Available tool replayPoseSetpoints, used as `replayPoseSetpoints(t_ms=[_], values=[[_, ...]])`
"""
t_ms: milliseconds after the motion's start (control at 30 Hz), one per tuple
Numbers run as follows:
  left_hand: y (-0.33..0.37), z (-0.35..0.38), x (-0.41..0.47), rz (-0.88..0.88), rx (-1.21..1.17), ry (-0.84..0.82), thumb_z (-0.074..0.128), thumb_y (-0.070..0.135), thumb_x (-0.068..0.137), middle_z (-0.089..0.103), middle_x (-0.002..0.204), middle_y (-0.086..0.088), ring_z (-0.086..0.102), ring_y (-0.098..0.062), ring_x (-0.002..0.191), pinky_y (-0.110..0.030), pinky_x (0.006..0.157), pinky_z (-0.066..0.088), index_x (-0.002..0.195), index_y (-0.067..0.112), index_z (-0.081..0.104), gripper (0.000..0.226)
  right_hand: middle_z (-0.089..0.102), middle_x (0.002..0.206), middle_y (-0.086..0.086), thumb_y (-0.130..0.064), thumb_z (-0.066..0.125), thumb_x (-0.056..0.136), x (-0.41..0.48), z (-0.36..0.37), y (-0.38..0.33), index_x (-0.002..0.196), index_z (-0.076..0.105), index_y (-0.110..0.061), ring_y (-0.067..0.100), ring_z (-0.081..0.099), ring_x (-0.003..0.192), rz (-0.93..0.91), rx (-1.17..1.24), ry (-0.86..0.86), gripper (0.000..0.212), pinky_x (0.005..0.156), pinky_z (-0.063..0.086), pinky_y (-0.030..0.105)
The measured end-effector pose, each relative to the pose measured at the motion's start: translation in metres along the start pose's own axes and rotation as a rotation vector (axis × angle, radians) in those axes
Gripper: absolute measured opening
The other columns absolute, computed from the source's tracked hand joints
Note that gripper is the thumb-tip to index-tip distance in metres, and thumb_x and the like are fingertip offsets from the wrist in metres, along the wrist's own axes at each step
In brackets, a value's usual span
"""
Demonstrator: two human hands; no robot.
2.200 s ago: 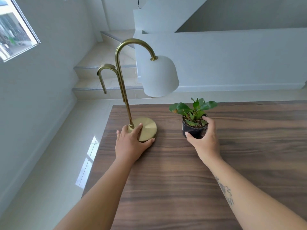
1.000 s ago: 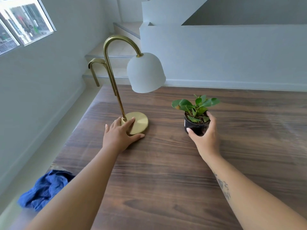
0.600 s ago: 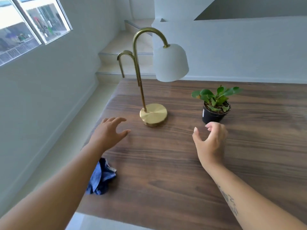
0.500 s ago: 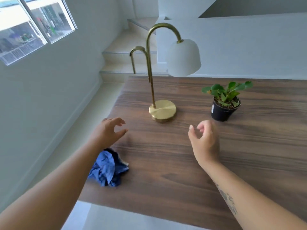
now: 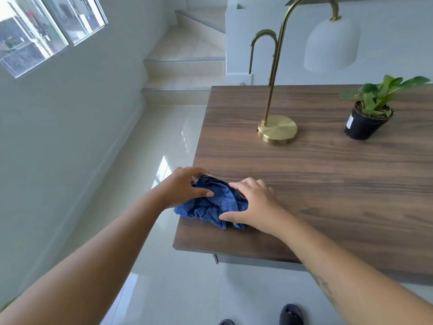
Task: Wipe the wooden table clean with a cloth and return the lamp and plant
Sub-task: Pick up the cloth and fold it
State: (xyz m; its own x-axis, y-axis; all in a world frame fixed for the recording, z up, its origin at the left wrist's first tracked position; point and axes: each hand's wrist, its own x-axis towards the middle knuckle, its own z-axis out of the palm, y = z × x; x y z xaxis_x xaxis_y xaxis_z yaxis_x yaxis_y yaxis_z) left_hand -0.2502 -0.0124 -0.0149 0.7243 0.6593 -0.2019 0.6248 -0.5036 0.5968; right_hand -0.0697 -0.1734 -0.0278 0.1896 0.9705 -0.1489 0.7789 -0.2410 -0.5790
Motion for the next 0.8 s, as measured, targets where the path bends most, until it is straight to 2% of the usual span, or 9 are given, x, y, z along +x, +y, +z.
replayPoseSetpoints(t_ms=[100,200,267,367,467,567,600,733,800], values=[[0.006,0.001,0.006,0.002,-0.017,0.025,0.079,0.044,0.074,0.060,0.089,0.011,0.056,-0.010,0.083,-0.019,0.070,0.043,0.092,0.027,0.062,0.030,0.048,0.115,-0.017,-0.053,0.071,0.077,0.001,0.002,-0.005,0.115,0.054,-0.037,0.005,0.038,0.110,0.037,0.211,-0.001,0.045,0.091,0.035,0.027],[0.018,-0.004,0.006,0.022,-0.158,0.010,0.078,0.037,0.078,0.066,0.088,0.006,0.061,-0.019,0.084,-0.032,0.077,0.051,0.089,0.027,0.063,0.021,0.056,0.097,-0.019,-0.033,0.066,0.087,0.004,-0.012,-0.006,0.091,0.055,-0.038,0.009,0.054,0.085,0.074,0.387,0.049,0.013,0.070,0.042,0.022],[0.028,-0.010,0.007,0.012,-0.286,-0.005,0.076,0.037,0.080,0.069,0.091,-0.002,0.064,-0.027,0.085,-0.044,0.079,0.053,0.093,0.019,0.064,0.025,0.058,0.098,-0.022,-0.031,0.057,0.091,0.007,-0.027,-0.006,0.092,0.051,-0.041,0.011,0.057,0.080,0.094,0.375,0.055,0.012,0.067,0.046,0.027],[0.044,-0.018,0.010,0.016,-0.416,0.008,0.074,0.044,0.080,0.065,0.092,-0.018,0.060,-0.038,0.083,-0.049,0.076,0.051,0.102,0.005,0.059,0.047,0.065,0.101,-0.003,-0.034,0.054,0.092,0.014,-0.046,-0.009,0.097,0.045,-0.043,0.021,0.064,0.089,0.140,0.340,0.041,0.014,0.077,0.053,0.044],[0.056,-0.027,0.013,0.032,-0.606,0.019,0.074,0.034,0.081,0.067,0.109,-0.021,0.062,-0.040,0.106,-0.059,0.097,0.046,0.107,0.001,0.057,0.045,0.066,0.098,-0.006,-0.035,0.062,0.088,0.023,-0.072,-0.010,0.108,0.052,-0.039,0.016,0.066,0.087,0.210,0.483,0.033,0.022,0.071,0.055,0.035],[0.067,-0.037,0.017,0.083,-0.784,0.038,0.069,0.016,0.090,0.073,0.105,-0.010,0.068,-0.027,0.102,-0.043,0.091,0.051,0.096,0.009,0.060,0.013,0.068,0.076,-0.017,-0.032,0.064,0.089,0.029,-0.103,-0.014,0.090,0.064,-0.029,0.007,0.063,0.074,0.176,0.395,-0.008,0.003,0.059,0.043,0.021],[0.071,-0.041,0.019,0.100,-0.824,0.052,0.066,0.013,0.091,0.072,0.103,-0.009,0.068,-0.024,0.099,-0.038,0.086,0.051,0.094,0.011,0.059,0.008,0.065,0.072,-0.017,-0.030,0.063,0.089,0.032,-0.112,-0.016,0.083,0.062,-0.027,0.006,0.059,0.069,0.146,0.353,0.024,0.007,0.057,0.039,0.021],[0.080,-0.060,0.026,0.166,-0.813,0.136,0.066,0.009,0.090,0.068,0.096,-0.007,0.064,-0.020,0.092,-0.030,0.083,0.048,0.091,0.012,0.056,0.010,0.057,0.097,-0.009,-0.024,0.062,0.087,0.042,-0.136,-0.030,0.086,0.054,-0.028,0.012,0.055,0.081,0.013,0.187,0.231,0.009,0.063,0.043,0.030],[0.077,-0.060,0.022,0.184,-0.660,0.189,0.069,0.006,0.087,0.067,0.089,-0.002,0.063,-0.016,0.086,-0.027,0.080,0.048,0.092,0.004,0.057,0.013,0.058,0.090,-0.009,-0.019,0.062,0.086,0.037,-0.133,-0.033,0.088,0.052,-0.026,0.013,0.054,0.075,-0.041,0.111,0.250,0.012,0.059,0.040,0.026]])
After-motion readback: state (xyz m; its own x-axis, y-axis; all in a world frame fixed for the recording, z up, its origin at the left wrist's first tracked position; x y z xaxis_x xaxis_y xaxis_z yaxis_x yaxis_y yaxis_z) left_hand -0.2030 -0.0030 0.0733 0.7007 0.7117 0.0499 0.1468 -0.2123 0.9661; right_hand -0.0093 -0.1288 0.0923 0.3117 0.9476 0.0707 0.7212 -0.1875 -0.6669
